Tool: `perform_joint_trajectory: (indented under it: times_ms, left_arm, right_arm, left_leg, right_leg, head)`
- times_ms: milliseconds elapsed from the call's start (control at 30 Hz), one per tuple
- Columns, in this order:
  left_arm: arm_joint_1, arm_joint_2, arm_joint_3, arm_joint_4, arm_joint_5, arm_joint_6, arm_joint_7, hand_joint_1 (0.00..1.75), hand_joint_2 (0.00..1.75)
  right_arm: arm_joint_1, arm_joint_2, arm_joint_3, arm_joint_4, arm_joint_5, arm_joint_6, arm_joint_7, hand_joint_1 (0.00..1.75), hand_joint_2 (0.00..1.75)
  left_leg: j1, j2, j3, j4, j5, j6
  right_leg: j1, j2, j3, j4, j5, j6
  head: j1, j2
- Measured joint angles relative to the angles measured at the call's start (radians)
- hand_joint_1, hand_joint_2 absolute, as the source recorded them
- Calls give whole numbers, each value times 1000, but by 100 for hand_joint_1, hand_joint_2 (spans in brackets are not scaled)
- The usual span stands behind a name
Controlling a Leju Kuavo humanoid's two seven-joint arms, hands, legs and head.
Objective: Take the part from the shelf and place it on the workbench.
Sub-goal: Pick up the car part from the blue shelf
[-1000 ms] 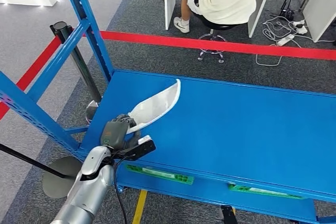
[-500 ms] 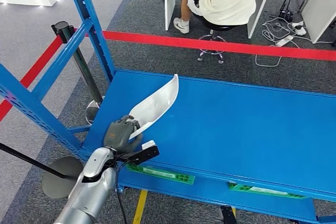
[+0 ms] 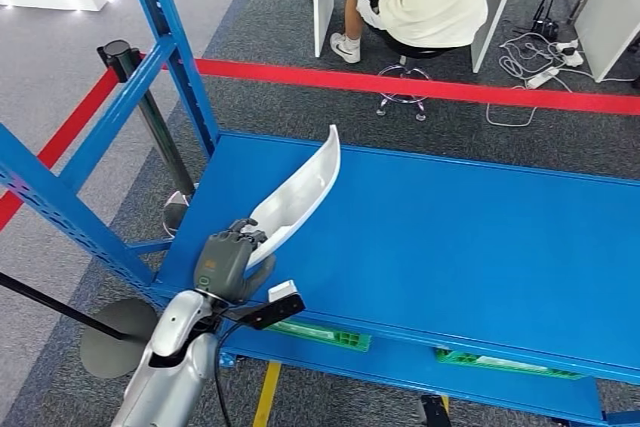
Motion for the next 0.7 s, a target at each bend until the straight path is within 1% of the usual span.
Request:
perform_joint_trajectory:
  times_ms: [200,367,433,600,700]
  left_arm:
    - [42,-3,-39,-84,11,0,-7,175,175]
    - [56,-3,-53,-114,14,0,-8,175,175]
    - [60,-3,-57,-121,19,0,-12,175,175]
    - [94,-3,-86,-169,27,7,-27,175,175]
    - [120,-3,-117,-207,23,18,-33,175,175]
  right_arm:
    - [1,0,-19,0,-20,-1,-35,0,175]
    - [0,0,-27,0,-22,-1,-39,0,175]
    - [0,0,-29,0,-30,0,-54,0,175]
    - [-12,0,-49,0,-62,19,-133,0,175]
    - [-24,0,-56,-1,-72,32,-172,0,175]
  left_leg:
    - [0,0,0,0,0,0]
    - [0,0,0,0,0,0]
    - [0,0,0,0,0,0]
    - [-4,0,-2,5,-4,8]
    - [-7,0,-4,10,-4,14]
  right_leg:
    - [0,0,0,0,0,0]
    - [0,0,0,0,0,0]
    - [0,0,0,0,0,0]
    - [-4,0,1,-2,1,5]
    - [-7,0,1,-3,3,11]
  head:
    - [0,0]
    - [0,0]
    - [0,0]
    - [0,0]
    - [0,0]
